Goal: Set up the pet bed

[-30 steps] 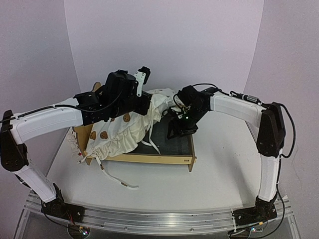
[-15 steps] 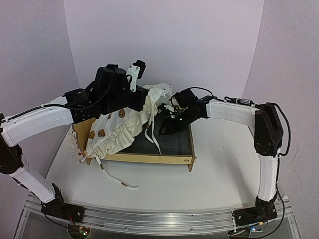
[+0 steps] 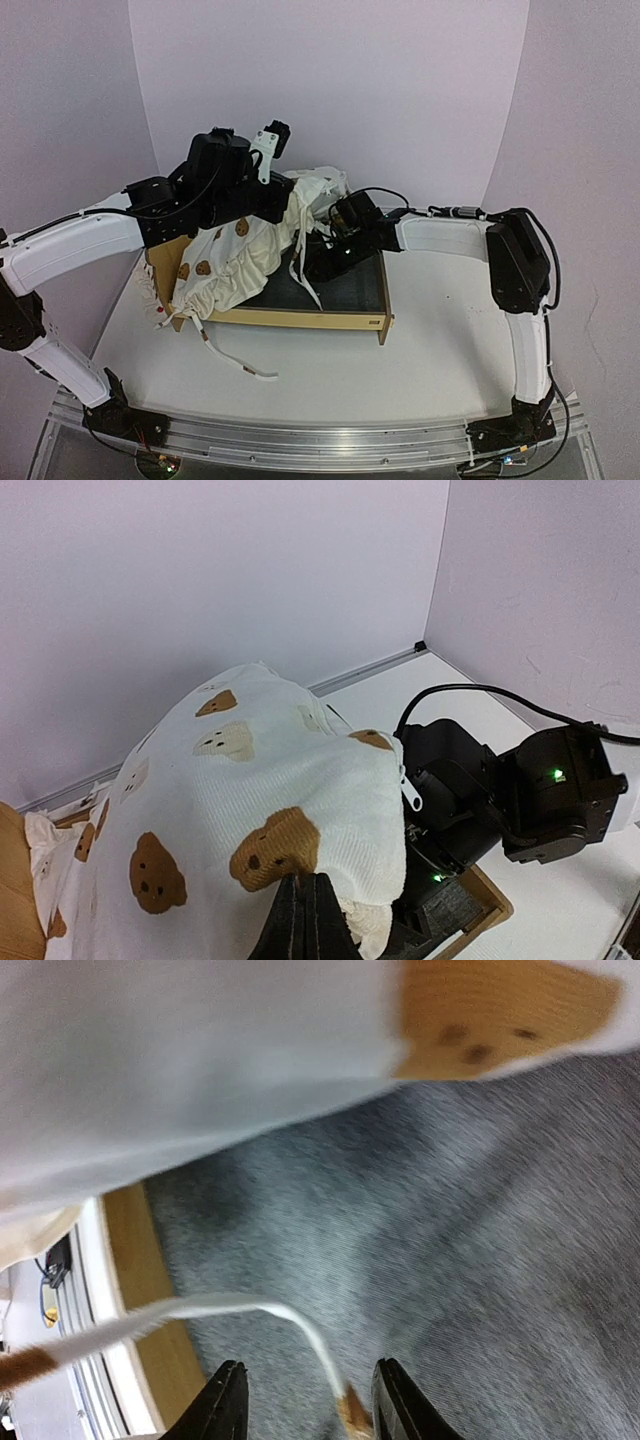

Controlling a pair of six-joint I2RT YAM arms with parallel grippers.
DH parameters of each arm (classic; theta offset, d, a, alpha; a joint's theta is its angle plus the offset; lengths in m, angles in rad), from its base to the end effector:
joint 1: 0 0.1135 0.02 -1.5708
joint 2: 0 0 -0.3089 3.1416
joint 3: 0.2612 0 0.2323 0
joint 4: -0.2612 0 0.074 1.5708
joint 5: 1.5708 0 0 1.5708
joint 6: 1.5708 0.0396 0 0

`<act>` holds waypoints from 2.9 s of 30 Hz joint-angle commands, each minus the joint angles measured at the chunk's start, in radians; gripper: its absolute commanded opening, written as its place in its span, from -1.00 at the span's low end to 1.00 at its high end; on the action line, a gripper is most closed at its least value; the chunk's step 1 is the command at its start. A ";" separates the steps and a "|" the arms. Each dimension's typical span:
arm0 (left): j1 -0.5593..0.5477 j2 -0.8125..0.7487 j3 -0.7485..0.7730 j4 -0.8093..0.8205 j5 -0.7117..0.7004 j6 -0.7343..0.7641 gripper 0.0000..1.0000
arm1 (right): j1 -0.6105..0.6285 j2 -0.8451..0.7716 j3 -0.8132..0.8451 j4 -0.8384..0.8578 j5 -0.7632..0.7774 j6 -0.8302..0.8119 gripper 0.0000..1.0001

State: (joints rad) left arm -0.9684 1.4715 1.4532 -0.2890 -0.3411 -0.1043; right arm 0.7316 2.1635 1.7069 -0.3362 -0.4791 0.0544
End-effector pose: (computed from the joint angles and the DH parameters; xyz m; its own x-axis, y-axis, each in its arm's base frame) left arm 0.1928 -0.2570 0.4431 -0.2325 0.1649 -0.9585 0.5748 0.8183 0.0014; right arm 0.3577 0.3456 0.2469 -0.5746 -0.4510 -0.6830 -0.8035 0.4694 0.3660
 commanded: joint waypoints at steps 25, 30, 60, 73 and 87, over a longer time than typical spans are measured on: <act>0.004 -0.048 0.062 0.005 0.024 -0.007 -1.00 | 0.028 0.044 0.024 0.184 -0.146 -0.013 -0.94; 0.004 -0.049 0.054 0.010 0.027 -0.008 -1.00 | 0.028 -0.052 -0.071 0.186 -0.022 -0.044 -1.00; 0.004 -0.035 0.062 0.014 0.023 -0.002 -1.00 | 0.028 -0.426 -0.642 0.595 0.290 0.132 -1.00; 0.003 -0.032 0.059 0.016 0.020 -0.007 -1.00 | 0.055 -0.499 -0.670 0.628 0.357 0.283 -1.00; 0.004 -0.026 0.064 0.015 0.033 -0.012 -1.00 | 0.148 -0.458 -0.810 0.869 0.461 0.258 -1.00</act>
State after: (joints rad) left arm -0.9676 1.4662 1.4601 -0.3084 -0.3141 -0.1055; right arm 0.8659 1.6901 0.9239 0.3982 -0.0579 0.3194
